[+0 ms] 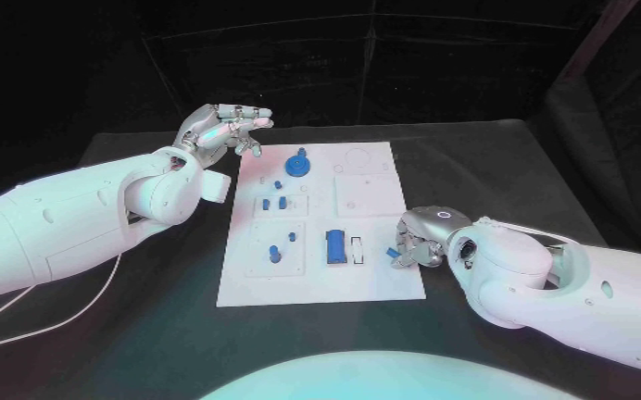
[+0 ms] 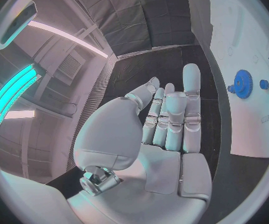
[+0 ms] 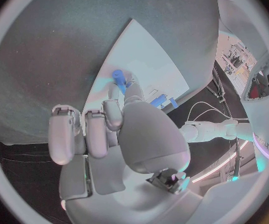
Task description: Assemble the parts on the task board
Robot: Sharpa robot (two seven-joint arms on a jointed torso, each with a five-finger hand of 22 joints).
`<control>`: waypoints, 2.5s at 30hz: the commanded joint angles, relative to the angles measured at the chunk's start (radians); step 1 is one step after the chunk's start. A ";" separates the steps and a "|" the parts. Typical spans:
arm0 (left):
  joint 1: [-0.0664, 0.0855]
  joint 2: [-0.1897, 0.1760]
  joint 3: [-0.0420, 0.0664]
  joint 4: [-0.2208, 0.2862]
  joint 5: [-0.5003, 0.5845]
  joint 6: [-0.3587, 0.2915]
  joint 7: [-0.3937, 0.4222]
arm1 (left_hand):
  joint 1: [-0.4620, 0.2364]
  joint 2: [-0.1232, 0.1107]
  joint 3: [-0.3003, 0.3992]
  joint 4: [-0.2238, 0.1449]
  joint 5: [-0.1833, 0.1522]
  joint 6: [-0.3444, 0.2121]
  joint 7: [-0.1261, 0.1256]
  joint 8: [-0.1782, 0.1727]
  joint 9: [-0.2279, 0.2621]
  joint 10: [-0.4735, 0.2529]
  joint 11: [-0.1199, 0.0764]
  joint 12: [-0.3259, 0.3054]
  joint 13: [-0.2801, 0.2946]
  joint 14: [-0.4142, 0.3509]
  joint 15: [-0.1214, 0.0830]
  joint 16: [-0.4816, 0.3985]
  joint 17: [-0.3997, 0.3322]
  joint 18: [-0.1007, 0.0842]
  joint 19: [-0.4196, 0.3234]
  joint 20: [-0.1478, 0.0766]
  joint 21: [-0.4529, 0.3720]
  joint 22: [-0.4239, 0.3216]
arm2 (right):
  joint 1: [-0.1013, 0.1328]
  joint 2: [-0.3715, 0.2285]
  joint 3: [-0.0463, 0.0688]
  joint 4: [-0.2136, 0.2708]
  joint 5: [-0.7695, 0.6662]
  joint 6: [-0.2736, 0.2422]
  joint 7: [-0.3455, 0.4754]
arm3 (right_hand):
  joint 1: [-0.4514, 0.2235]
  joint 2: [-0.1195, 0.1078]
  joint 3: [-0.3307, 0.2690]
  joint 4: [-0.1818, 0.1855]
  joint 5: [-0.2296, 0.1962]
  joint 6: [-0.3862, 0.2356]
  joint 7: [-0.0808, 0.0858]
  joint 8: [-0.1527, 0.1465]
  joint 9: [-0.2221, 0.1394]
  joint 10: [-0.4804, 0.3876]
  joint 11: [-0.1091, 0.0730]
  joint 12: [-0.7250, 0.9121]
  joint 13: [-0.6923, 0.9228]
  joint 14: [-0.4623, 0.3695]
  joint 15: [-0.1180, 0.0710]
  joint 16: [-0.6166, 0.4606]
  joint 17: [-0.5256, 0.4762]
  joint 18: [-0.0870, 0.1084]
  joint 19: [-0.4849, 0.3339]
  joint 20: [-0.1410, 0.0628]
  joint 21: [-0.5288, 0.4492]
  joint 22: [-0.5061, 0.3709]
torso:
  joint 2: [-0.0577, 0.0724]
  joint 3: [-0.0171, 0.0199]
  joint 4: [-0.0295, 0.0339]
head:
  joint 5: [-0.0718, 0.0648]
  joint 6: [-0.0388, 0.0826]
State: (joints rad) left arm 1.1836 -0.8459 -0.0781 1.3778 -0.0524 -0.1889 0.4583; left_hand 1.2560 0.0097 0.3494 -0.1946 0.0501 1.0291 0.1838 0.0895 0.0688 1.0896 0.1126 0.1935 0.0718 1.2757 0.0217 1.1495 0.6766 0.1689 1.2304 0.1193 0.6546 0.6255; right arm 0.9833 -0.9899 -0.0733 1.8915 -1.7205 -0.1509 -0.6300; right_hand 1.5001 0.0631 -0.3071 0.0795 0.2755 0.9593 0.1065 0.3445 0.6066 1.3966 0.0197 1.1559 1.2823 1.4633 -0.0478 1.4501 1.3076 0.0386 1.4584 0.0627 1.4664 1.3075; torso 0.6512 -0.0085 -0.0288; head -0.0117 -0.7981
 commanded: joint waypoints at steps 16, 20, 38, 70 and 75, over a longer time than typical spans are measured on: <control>0.001 0.001 0.001 0.001 0.003 0.014 0.006 | -0.001 -0.007 -0.001 0.006 -0.002 -0.005 0.002 0.003 -0.001 -0.004 0.000 0.006 0.001 -0.005 0.001 -0.006 -0.001 0.013 -0.001 0.000 -0.005 -0.001 | -0.012 -0.036 -0.010 0.038 0.205 -0.207 -0.002 | 0.056 0.059 0.144 -0.043 0.133 0.030 -0.015 -0.015 -0.326 0.000 -0.012 0.013 0.011 0.066 -0.010 0.003 0.066 -0.004 0.013 -0.007 0.009 0.147 | 0.000 -0.0003 0.0012 | 0.002 0.001; 0.001 0.001 0.001 0.002 0.003 0.014 0.005 | -0.001 -0.007 -0.001 0.006 -0.002 -0.005 0.002 0.003 -0.001 -0.004 0.000 0.006 0.001 -0.005 0.001 -0.006 -0.001 0.013 -0.001 0.000 -0.005 -0.001 | -0.011 -0.041 -0.010 0.053 0.265 -0.277 0.030 | 0.019 0.032 0.181 -0.030 0.131 0.035 -0.017 -0.024 -0.329 0.005 -0.012 0.018 0.014 0.067 -0.010 0.003 0.067 -0.005 0.015 -0.007 0.011 0.150 | 0.000 -0.0009 0.0020 | 0.004 0.001; 0.001 0.000 0.001 0.005 0.003 0.013 0.003 | -0.002 -0.008 -0.003 0.008 -0.002 -0.005 0.003 0.004 -0.001 -0.005 0.000 0.007 0.001 -0.005 0.001 -0.006 -0.002 0.013 -0.001 0.000 -0.006 -0.002 | -0.010 0.034 -0.010 0.017 0.425 -0.326 0.069 | -0.086 -0.034 0.213 0.038 0.179 0.059 -0.023 -0.036 -0.330 0.027 -0.016 0.048 0.031 0.068 -0.012 0.003 0.069 -0.006 0.020 -0.007 0.015 0.156 | 0.000 -0.0007 -0.0004 | 0.018 0.001; 0.001 0.004 0.001 0.003 0.003 0.019 0.000 | -0.002 -0.008 -0.003 0.008 -0.002 -0.005 0.003 0.004 -0.001 -0.005 0.000 0.007 0.001 -0.005 0.001 -0.006 -0.002 0.013 -0.001 0.000 -0.006 -0.002 | -0.010 0.121 -0.009 -0.045 0.411 -0.325 0.045 | -0.209 -0.066 0.176 0.146 0.132 0.108 -0.041 -0.017 -0.311 0.037 -0.030 0.039 0.026 0.067 -0.024 -0.005 0.060 -0.005 0.018 -0.020 0.011 0.154 | 0.001 0.0001 -0.0012 | 0.029 -0.007; 0.001 0.004 0.001 0.003 0.003 0.020 -0.001 | -0.002 -0.008 -0.003 0.008 -0.002 -0.005 0.003 0.004 -0.001 -0.005 0.000 0.007 0.001 -0.005 0.001 -0.006 -0.002 0.013 -0.001 0.000 -0.006 -0.002 | -0.010 0.121 -0.009 -0.048 0.394 -0.326 0.036 | -0.250 -0.064 0.138 0.189 -0.029 0.107 -0.040 -0.015 -0.304 0.035 -0.028 0.031 0.021 0.065 -0.022 -0.010 0.053 -0.004 0.014 -0.018 0.007 0.149 | 0.000 -0.0001 -0.0014 | 0.028 -0.007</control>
State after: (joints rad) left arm 1.1835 -0.8428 -0.0785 1.3800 -0.0523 -0.1815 0.4548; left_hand 1.2560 0.0097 0.3463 -0.1916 0.0501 1.0291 0.1838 0.0895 0.0688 1.0897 0.1125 0.1935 0.0718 1.2757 0.0217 1.1495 0.6756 0.1689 1.2304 0.1193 0.6546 0.6244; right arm 0.9723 -0.8707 -0.0820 1.8420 -1.3042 -0.4709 -0.5865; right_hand 1.2568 0.0002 -0.1679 0.2587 0.2692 1.0658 0.0582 0.3332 0.3007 1.4328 -0.0125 1.1925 1.3064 1.4648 -0.0648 1.4451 1.3080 0.0385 1.4653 0.0480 1.4788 1.3074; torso 0.6518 -0.0083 -0.0301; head 0.0173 -0.8051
